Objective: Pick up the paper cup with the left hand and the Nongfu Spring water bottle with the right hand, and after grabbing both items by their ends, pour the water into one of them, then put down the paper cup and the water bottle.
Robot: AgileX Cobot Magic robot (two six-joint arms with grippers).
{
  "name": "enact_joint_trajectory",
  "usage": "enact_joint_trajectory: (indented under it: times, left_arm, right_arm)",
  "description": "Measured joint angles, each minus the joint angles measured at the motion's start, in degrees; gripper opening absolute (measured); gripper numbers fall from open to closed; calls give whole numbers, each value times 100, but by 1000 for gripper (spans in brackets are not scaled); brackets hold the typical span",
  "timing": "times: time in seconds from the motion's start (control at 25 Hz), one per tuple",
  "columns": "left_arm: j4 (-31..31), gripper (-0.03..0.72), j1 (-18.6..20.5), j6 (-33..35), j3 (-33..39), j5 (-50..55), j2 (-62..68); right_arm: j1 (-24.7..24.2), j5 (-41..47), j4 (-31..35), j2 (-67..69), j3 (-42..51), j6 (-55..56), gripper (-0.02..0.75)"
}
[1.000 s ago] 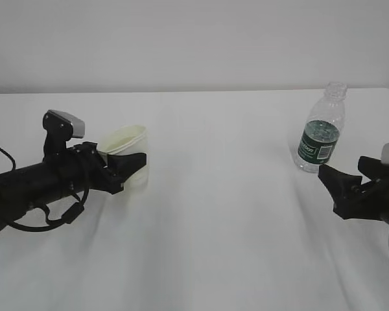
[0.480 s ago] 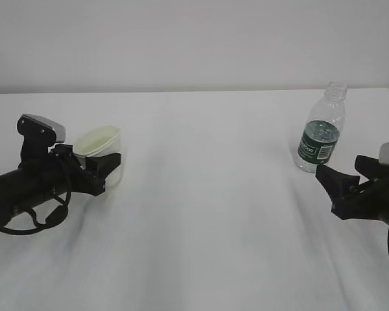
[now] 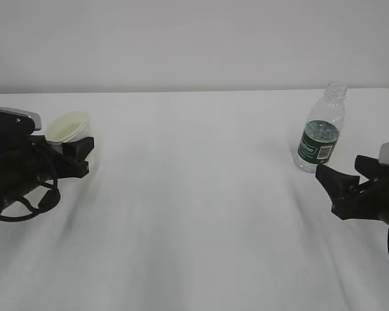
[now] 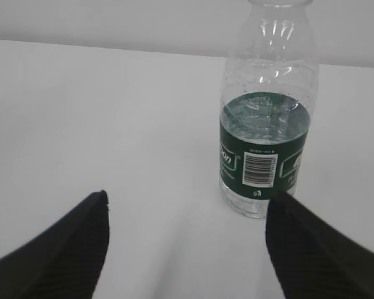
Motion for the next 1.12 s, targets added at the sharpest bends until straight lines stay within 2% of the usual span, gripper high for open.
enact_joint_trajectory:
  times: [0.2, 0.6, 1.12]
  left_arm:
    - [-402, 411, 0, 3, 0, 0, 0]
    - [-430, 411, 0, 3, -12, 0, 0]
    - [-430, 411, 0, -95, -492, 0, 377]
  right_arm:
    - [0, 0, 0, 0, 0, 0, 594]
    - [0, 0, 0, 0, 0, -11, 593]
    - [0, 0, 0, 0, 0, -11, 593]
